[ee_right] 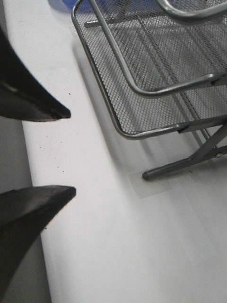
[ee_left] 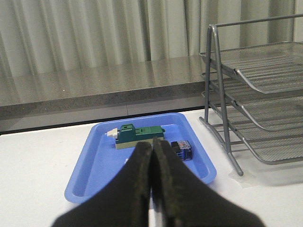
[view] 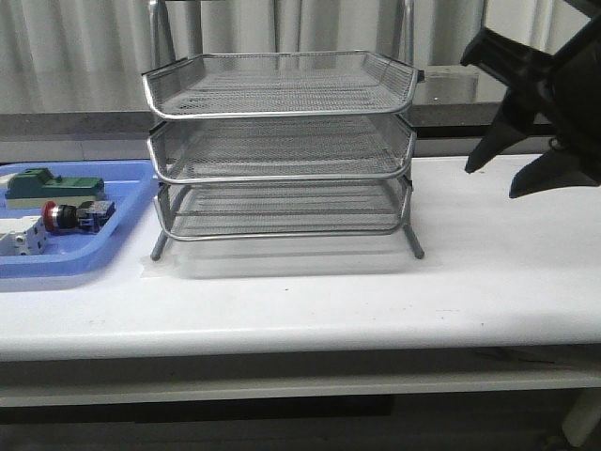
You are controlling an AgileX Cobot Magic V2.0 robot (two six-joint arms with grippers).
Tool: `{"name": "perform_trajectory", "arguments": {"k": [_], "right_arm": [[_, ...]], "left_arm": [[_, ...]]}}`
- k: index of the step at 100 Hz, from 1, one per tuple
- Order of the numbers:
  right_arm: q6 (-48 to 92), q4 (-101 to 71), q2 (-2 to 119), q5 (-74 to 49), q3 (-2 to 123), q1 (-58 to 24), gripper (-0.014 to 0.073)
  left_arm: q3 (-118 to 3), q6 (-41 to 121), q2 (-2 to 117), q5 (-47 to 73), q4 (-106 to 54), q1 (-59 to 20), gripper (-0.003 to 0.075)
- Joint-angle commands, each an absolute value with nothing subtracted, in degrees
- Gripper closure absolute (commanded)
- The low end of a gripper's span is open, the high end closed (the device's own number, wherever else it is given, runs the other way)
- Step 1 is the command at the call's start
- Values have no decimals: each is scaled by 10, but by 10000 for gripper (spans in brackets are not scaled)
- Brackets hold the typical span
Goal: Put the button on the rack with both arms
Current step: 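Reach the right gripper to the front edge of the middle wire tray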
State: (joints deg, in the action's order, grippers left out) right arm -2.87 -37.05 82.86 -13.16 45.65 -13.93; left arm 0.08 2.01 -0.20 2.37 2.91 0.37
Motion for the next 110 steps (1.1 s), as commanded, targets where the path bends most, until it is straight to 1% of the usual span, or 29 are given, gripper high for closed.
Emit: {"name": "perform_trajectory", "arguments": {"k": [1,37,60,110], "right_arm": [[-20,-381,829,-109,492,-140,251],[-19,-398,879,-164,558,-140,251],[5,-414,888,-167,559,-140,251],[10,-427,888,-172,559,-140,251]], "left_arm": [[27,17,-9,-23,28,0,741],[27,17,-9,-23,28,0,741],[27,17,-9,-23,28,0,741],[27,17,-9,-23,28,0,741]]}}
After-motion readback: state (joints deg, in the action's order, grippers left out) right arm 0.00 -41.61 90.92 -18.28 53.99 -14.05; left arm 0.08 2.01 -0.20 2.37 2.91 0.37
